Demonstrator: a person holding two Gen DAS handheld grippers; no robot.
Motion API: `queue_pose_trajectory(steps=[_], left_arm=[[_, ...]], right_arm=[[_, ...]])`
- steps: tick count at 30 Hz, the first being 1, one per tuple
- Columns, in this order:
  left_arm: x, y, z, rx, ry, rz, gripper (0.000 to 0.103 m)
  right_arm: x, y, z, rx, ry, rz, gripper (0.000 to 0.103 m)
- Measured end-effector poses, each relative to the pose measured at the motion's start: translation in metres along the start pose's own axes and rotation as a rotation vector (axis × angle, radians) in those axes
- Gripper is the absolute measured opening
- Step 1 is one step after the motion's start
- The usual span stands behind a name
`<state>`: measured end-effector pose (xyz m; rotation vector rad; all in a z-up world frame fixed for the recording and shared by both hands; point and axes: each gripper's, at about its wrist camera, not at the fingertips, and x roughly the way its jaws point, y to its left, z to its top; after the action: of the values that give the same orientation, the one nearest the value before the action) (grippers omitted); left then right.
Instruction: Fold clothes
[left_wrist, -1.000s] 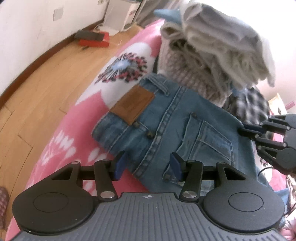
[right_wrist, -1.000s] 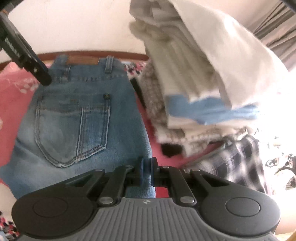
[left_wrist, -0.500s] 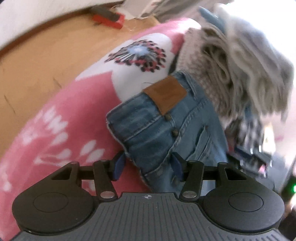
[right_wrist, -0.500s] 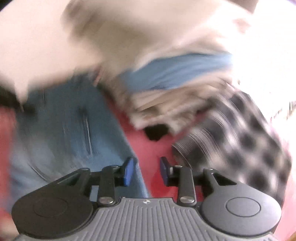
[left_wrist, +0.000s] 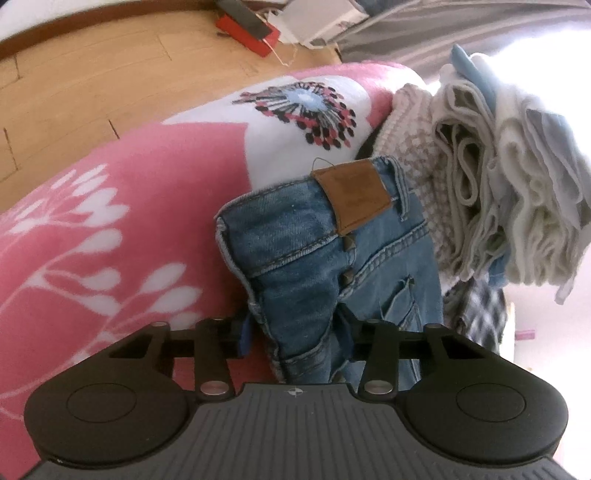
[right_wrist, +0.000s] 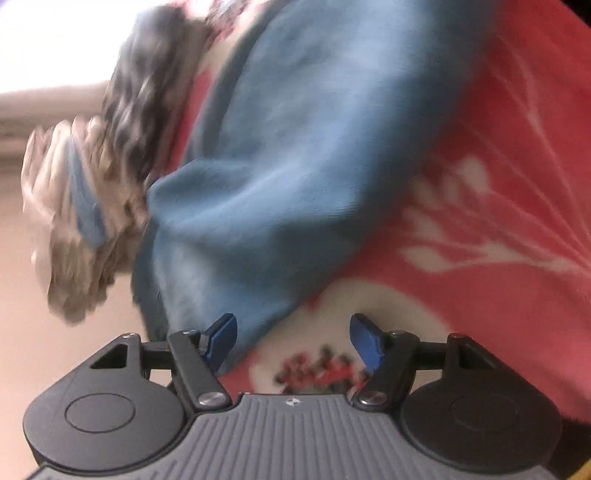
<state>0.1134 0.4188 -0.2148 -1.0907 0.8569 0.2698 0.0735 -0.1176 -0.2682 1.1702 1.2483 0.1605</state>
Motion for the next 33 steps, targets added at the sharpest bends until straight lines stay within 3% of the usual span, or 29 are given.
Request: queue_pose_trajectory(steps=[4,5,6,7,10,12,20,22,24,26,27,31,33], left_arm=[[-0.007,-0.012,-0.006,-0.015,-0.061,0.047,0.028],[-0.01,-0.015,-0.008,-0.021,-0.077,0.055,0.027],[-0.014,-0.017,-0.011,-0.027,-0.092,0.057,0.026],[-0.019,-0.019,-0.014,-0.031,-0.108,0.06,0.025],[-0.042,-0.024,-0.024,-0.041,-0.145,0.056,0.022],[-0.059,-0.023,-0.031,-0.04,-0.151,0.054,0.022],[-0.12,0.017,-0.056,-0.07,-0.155,0.106,0.022],[-0.119,0.035,-0.059,-0.086,-0.141,0.125,0.022],[-0.11,0.049,-0.063,-0.067,-0.112,0.144,0.023],[-0.097,0.058,-0.064,-0.017,-0.068,0.18,0.028],[-0.095,0.062,-0.062,-0.013,-0.048,0.179,0.03],[-0.109,0.064,-0.053,0.069,0.039,0.192,0.037],[-0.124,0.058,-0.052,0.175,0.081,0.238,0.04]], right_arm=[[0.011,-0.012,0.005,0.097,-0.124,0.126,0.069],[0.009,-0.012,0.005,0.118,-0.15,0.144,0.064],[0.011,-0.01,0.005,0.121,-0.168,0.156,0.042],[0.01,-0.008,0.004,0.116,-0.174,0.16,0.028],[0.006,-0.002,0.004,0.09,-0.177,0.167,0.012],[0.001,0.001,0.003,0.081,-0.154,0.152,0.009],[-0.007,0.0,-0.001,0.048,0.008,-0.023,0.011],[-0.009,0.0,-0.002,0.04,0.048,-0.066,0.025],[-0.01,0.0,-0.003,0.031,0.089,-0.11,0.026],[-0.012,0.0,-0.004,0.023,0.13,-0.153,0.043],[-0.019,0.012,-0.003,-0.056,0.164,-0.184,0.051],[-0.054,0.068,0.004,-0.44,0.312,-0.311,0.051],[-0.072,0.104,0.011,-0.659,0.266,-0.292,0.051]])
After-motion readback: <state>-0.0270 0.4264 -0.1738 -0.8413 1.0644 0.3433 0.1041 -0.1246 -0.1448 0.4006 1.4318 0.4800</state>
